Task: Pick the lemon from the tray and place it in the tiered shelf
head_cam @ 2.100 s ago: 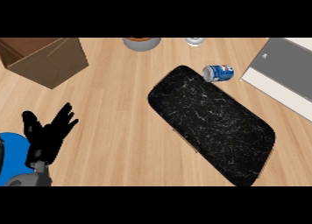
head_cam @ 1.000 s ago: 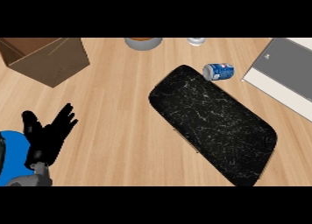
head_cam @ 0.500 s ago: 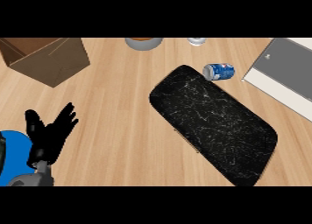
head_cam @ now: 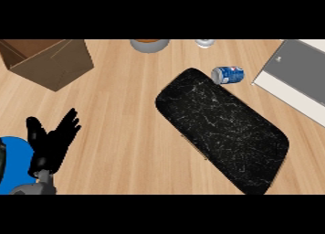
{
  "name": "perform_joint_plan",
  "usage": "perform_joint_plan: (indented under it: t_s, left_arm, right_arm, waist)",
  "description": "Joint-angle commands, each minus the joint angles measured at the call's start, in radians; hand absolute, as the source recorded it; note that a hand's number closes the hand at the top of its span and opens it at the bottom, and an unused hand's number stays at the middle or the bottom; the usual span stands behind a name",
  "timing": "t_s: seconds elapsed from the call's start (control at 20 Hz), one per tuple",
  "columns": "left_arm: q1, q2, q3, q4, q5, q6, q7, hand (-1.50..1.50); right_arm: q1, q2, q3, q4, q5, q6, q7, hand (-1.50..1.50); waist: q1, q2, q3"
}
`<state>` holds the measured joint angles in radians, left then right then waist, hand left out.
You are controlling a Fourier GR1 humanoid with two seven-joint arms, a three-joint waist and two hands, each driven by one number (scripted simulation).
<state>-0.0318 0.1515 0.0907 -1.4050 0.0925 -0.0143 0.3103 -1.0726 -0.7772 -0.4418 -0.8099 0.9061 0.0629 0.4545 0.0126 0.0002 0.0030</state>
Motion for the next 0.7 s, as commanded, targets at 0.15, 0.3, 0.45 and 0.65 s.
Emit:
perform_joint_plan:
  t_s: [0.15,0.3,0.45,0.65]
  left_arm:
    - [-0.012,-0.027,-0.022,0.020,-0.016,0.009,0.001,0.00]
    - [0.009,0.008,0.023,0.054,0.013,-0.031,-0.045,0.00]
    - [-0.005,0.007,0.008,0.011,0.007,-0.023,-0.001,0.00]
    - [-0.010,0.018,0.025,0.034,0.019,-0.033,0.003,0.00]
  right_arm:
    - [-0.037,0.042,-0.101,-0.036,-0.081,-0.136,0.093,-1.50]
    - [-0.010,0.026,-0.169,-0.052,-0.165,-0.156,0.025,-1.50]
    - [-0.079,0.018,-0.190,-0.010,-0.191,-0.211,0.025,-1.50]
    - [-0.037,0.025,-0.268,-0.056,-0.287,-0.248,0.006,-1.50]
  waist:
    - [-0.004,0.001,-0.003]
    - [-0.009,0.000,-0.003]
    - [0.003,0.003,-0.003]
    - [-0.008,0.000,-0.003]
